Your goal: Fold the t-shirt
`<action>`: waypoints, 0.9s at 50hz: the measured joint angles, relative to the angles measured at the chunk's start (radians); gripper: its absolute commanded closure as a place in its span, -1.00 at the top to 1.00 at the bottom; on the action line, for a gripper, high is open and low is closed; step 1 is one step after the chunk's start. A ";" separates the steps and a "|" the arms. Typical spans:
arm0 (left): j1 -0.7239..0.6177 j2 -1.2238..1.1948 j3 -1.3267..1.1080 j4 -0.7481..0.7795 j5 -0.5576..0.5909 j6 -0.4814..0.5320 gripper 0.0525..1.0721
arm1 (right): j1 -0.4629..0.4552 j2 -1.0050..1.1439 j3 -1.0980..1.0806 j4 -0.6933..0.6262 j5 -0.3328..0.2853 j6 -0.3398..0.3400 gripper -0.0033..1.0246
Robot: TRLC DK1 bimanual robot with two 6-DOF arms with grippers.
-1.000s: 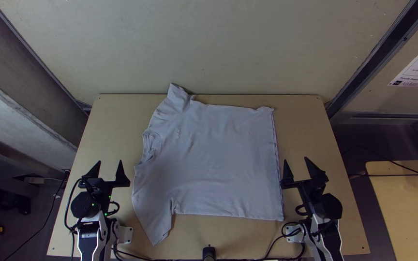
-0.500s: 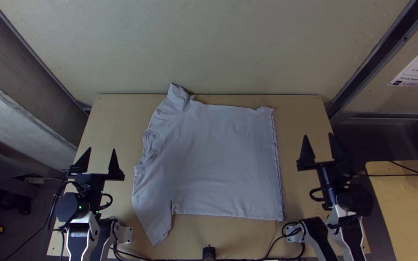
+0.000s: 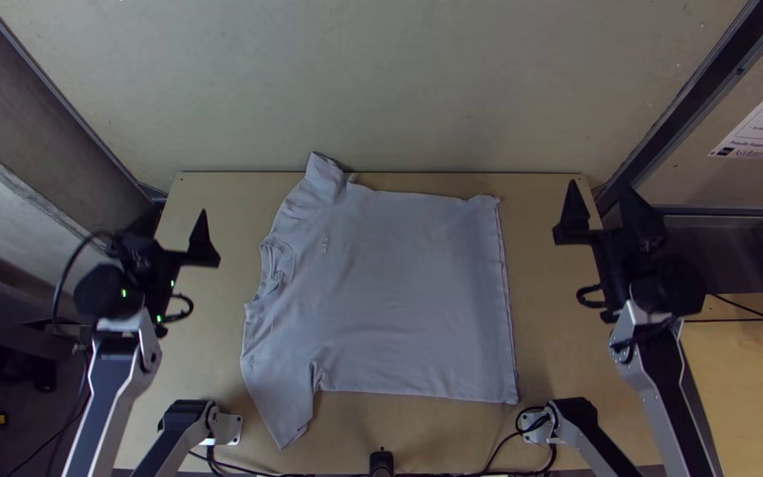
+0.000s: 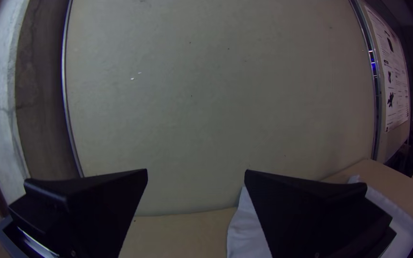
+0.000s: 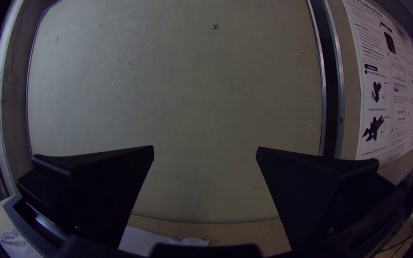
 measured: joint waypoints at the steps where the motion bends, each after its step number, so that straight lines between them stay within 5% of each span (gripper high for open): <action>1: -0.003 0.018 0.018 0.000 0.000 0.000 0.91 | 0.000 0.018 0.015 0.000 0.000 0.000 0.92; 45: -0.096 0.920 0.880 -0.436 -0.004 -0.124 0.89 | 0.001 0.600 0.467 -0.183 0.008 0.066 0.92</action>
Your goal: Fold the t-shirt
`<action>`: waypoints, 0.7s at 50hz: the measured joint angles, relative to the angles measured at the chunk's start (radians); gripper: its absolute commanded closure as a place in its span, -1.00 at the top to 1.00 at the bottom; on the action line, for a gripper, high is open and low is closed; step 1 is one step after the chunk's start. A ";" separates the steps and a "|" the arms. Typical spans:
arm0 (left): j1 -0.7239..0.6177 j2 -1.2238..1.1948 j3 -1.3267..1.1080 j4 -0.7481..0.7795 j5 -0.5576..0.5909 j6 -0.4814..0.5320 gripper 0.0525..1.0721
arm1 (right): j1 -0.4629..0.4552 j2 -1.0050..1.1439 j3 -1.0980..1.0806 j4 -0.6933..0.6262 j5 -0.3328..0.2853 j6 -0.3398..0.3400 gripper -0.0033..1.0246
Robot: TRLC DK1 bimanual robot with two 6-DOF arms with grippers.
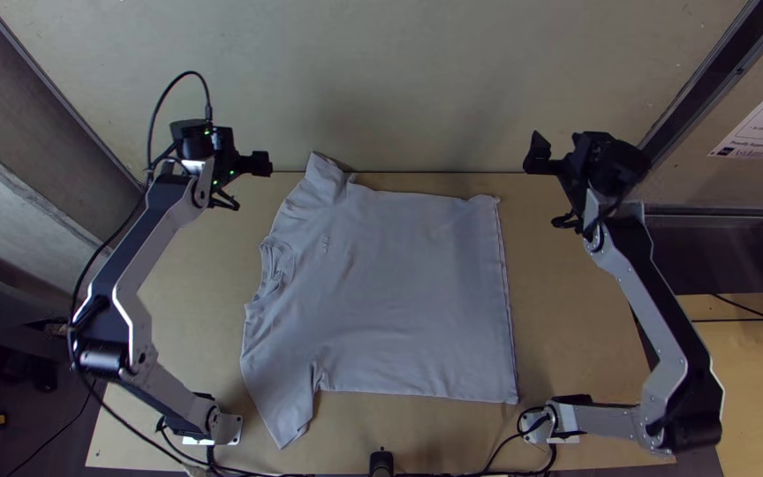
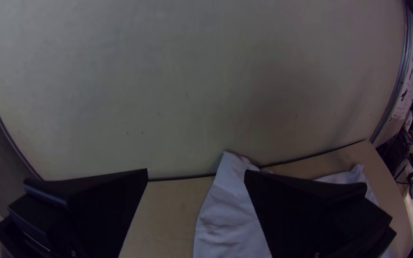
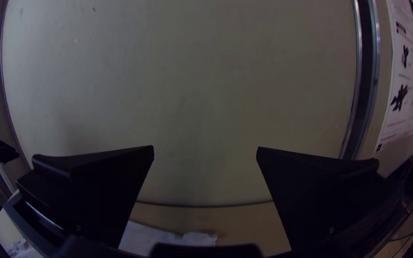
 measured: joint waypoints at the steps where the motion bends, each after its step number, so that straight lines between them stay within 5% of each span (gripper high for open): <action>1: -0.001 0.022 0.019 -0.012 0.000 -0.001 0.89 | 0.000 0.015 0.015 -0.014 0.000 0.004 0.92; 20: -0.013 0.393 0.436 -0.257 0.000 -0.055 0.88 | 0.000 0.255 0.220 -0.263 -0.052 0.107 0.92; 35: -0.049 0.574 0.555 -0.295 0.000 -0.060 0.88 | -0.003 0.343 0.242 -0.339 -0.062 0.176 0.92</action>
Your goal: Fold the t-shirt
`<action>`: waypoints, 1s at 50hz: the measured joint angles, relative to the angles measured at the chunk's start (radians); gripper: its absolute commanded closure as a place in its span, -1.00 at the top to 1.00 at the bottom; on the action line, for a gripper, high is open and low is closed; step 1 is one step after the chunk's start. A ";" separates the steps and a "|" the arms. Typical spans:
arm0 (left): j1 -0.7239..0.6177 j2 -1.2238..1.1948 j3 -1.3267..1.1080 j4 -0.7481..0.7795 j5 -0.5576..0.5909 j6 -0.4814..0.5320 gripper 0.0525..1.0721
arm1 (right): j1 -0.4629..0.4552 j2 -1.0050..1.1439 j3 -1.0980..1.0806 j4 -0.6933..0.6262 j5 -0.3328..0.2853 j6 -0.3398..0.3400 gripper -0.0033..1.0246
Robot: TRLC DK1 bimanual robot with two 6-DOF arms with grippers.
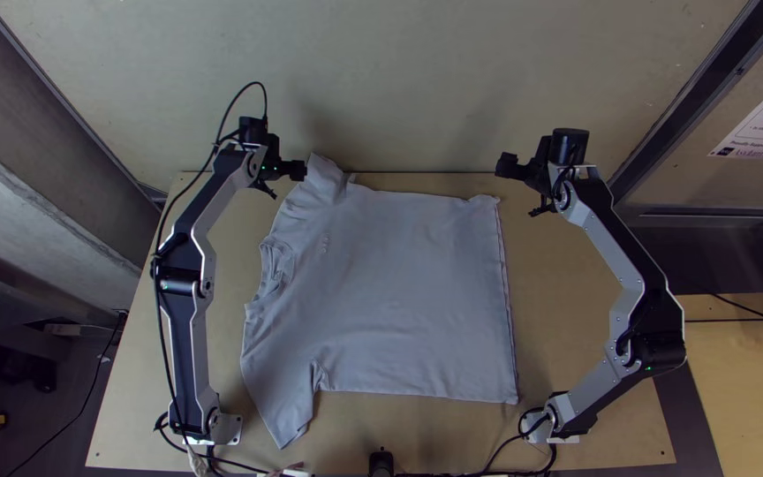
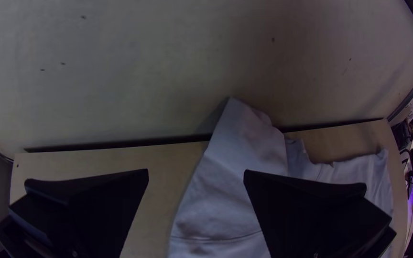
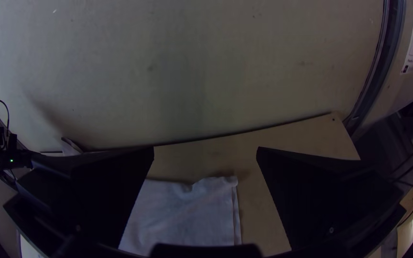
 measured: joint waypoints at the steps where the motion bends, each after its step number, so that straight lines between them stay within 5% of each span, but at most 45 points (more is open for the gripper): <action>1: -0.002 0.010 0.005 0.000 0.000 0.000 0.88 | 0.000 0.002 0.000 -0.002 0.000 0.002 0.92; 29: -0.025 0.158 0.051 0.006 -0.055 0.008 0.74 | -0.027 0.017 0.000 -0.035 -0.004 0.018 0.92; 39: -0.030 0.180 0.066 0.024 -0.068 0.009 -0.24 | -0.035 0.018 0.000 -0.068 -0.004 0.020 0.92; 44: -0.035 0.185 0.072 0.026 -0.068 0.009 -0.95 | -0.038 0.018 0.000 -0.079 -0.005 0.020 0.92; 50: -0.045 0.188 0.076 0.026 -0.068 0.008 -0.95 | -0.046 0.035 0.008 -0.085 -0.008 0.021 0.92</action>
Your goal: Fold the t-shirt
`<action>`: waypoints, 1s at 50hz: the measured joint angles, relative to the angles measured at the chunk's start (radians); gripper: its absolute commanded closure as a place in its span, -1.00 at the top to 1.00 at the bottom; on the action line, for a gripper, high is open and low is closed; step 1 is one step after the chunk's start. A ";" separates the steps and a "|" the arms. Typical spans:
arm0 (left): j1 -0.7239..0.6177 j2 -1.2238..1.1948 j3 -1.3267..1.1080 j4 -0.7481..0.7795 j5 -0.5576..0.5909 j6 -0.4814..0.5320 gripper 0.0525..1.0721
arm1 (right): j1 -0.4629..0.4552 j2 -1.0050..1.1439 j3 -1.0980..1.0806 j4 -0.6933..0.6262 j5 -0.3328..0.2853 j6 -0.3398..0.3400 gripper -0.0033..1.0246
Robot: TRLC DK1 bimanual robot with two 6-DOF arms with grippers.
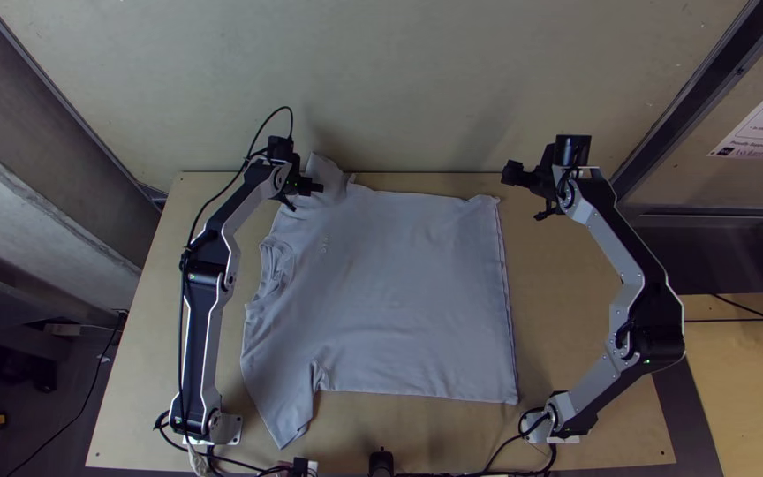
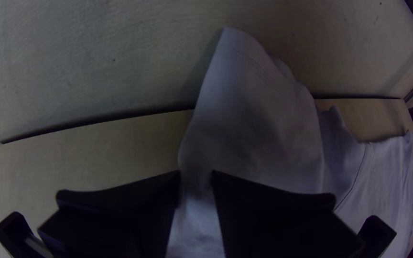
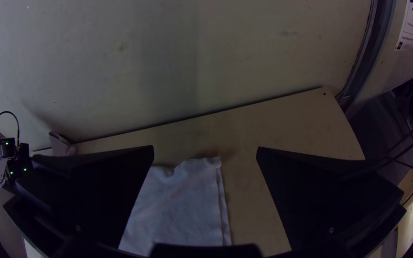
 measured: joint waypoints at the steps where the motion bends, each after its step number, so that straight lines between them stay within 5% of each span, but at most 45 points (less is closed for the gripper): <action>1: 0.000 0.000 0.000 0.000 0.000 0.000 -0.95 | -0.001 0.006 0.003 -0.003 0.000 0.000 0.92; 50: 0.020 -0.039 0.001 -0.053 0.000 0.000 -0.95 | 0.005 0.526 0.486 -0.314 -0.045 0.136 0.82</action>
